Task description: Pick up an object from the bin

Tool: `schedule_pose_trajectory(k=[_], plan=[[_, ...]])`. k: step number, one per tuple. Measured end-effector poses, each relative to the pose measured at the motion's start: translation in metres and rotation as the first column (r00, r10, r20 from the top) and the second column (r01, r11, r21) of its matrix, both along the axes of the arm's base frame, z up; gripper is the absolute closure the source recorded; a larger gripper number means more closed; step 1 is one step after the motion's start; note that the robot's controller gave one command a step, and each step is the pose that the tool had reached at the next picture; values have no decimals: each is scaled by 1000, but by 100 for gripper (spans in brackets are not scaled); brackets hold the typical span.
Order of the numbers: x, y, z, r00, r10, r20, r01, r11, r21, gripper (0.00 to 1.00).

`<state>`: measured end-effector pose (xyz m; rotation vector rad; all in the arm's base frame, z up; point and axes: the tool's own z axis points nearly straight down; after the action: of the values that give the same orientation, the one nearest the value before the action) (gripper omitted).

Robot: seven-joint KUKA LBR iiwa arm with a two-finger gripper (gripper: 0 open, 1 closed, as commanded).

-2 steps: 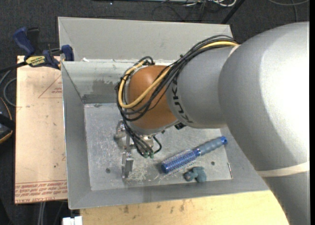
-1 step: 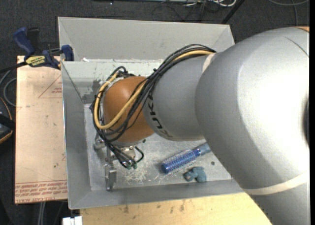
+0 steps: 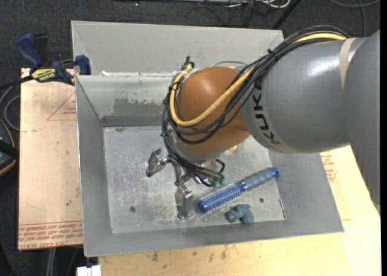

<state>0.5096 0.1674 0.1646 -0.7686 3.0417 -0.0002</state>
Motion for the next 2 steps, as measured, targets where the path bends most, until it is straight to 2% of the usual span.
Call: schedule_pose_trajectory(k=[1, 2], plan=[[11, -71, -19, 999, -33, -5, 33, 999, -3, 0], [-24, -132, -91, 1000, 4, 8, -4, 1000, 4, 0]])
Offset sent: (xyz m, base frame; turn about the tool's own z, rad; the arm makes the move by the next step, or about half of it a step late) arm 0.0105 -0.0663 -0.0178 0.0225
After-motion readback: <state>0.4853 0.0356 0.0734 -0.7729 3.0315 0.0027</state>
